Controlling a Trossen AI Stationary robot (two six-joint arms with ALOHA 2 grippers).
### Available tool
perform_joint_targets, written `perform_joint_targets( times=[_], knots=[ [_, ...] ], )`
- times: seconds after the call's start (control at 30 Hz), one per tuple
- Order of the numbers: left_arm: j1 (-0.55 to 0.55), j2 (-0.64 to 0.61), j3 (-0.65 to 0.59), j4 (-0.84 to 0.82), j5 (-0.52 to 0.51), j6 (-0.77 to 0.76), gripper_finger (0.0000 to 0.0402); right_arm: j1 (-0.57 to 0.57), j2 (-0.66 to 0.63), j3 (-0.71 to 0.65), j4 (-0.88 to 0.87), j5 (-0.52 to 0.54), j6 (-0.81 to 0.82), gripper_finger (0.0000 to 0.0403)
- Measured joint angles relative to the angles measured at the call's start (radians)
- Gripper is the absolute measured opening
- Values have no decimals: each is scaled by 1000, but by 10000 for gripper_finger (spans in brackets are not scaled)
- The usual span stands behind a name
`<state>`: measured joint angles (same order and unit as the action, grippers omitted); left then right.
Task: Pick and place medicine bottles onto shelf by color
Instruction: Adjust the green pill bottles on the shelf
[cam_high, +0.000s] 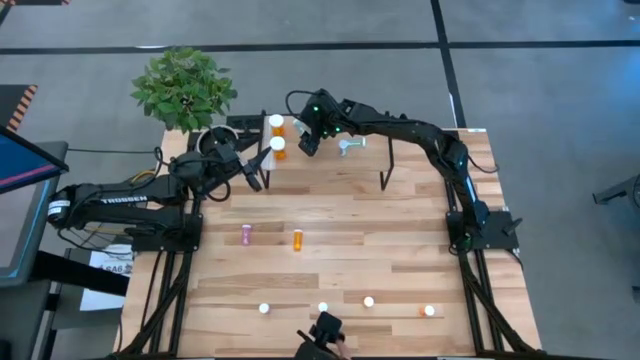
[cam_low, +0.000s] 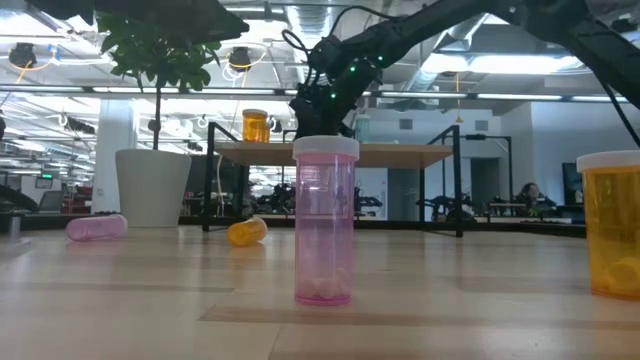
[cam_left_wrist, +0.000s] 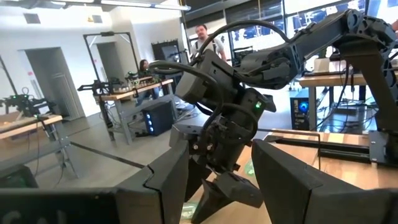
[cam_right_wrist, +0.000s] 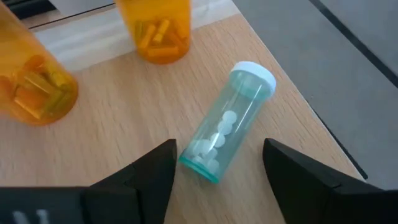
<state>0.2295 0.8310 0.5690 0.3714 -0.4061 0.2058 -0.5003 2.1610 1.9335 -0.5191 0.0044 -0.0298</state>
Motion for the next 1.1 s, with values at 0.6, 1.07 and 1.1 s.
perform_joint_targets(
  times=[0.6, 1.07, 1.1],
  knots=[
    [0, 0, 0, -25, -1, -6, 167, 0, -66, -1, 5, -1, 3, 114],
    [1, 0, 0, -23, 69, -68, 167, 39, -322, -127, 14, -112, -31, 119],
    [1, 0, 0, -23, 69, -72, 167, 44, -348, -168, 47, -124, -30, 119]
  ],
)
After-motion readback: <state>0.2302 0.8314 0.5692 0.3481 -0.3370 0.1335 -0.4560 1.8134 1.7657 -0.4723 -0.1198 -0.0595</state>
